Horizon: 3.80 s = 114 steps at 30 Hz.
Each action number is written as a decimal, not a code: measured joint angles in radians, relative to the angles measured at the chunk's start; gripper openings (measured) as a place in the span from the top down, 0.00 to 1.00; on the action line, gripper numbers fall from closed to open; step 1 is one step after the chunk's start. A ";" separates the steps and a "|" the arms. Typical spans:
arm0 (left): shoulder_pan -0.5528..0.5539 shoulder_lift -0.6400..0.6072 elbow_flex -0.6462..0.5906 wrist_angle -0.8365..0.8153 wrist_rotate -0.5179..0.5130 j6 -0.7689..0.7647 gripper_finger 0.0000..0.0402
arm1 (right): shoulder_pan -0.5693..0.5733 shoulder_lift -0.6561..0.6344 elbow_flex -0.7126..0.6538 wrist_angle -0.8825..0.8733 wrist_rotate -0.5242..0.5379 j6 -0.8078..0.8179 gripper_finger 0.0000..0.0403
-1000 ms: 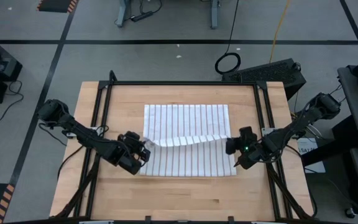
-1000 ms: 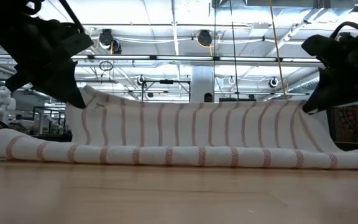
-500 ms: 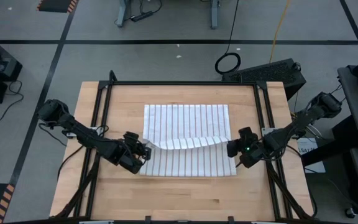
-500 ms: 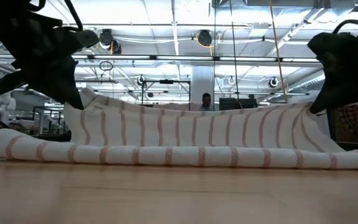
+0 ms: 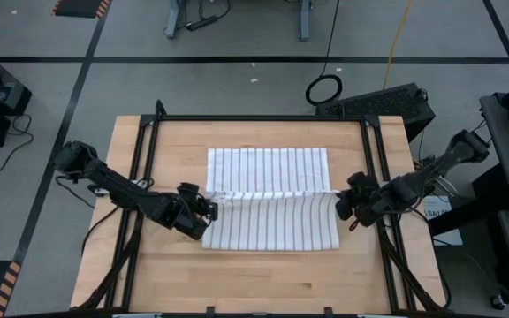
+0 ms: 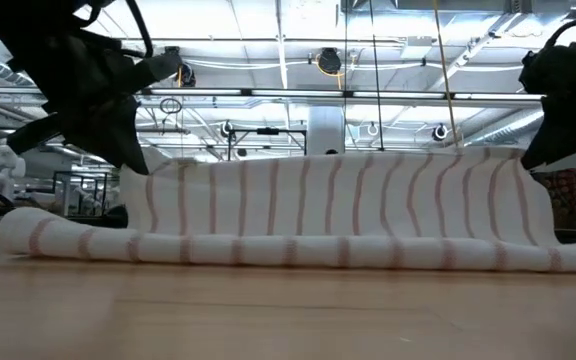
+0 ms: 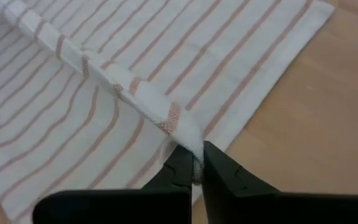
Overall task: Roll towel
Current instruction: Roll the white towel
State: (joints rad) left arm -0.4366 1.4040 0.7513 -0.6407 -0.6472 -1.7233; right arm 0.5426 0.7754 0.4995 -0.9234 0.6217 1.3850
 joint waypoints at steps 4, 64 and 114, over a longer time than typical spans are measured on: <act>-0.005 0.000 0.000 0.109 0.056 0.001 1.00 | 0.000 -0.051 0.000 0.007 -0.003 -0.018 0.99; 0.223 0.214 0.346 -0.380 -0.067 0.368 0.97 | -0.374 -0.086 0.000 0.174 -0.059 -0.346 0.99; 1.065 0.269 0.319 -0.079 1.036 1.453 0.51 | -0.419 -0.002 0.000 0.202 -0.140 -0.209 0.99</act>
State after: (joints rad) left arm 0.6289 1.6727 1.0702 -0.7197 0.3886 -0.2708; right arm 0.1234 0.7734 0.4995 -0.7212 0.4819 1.1757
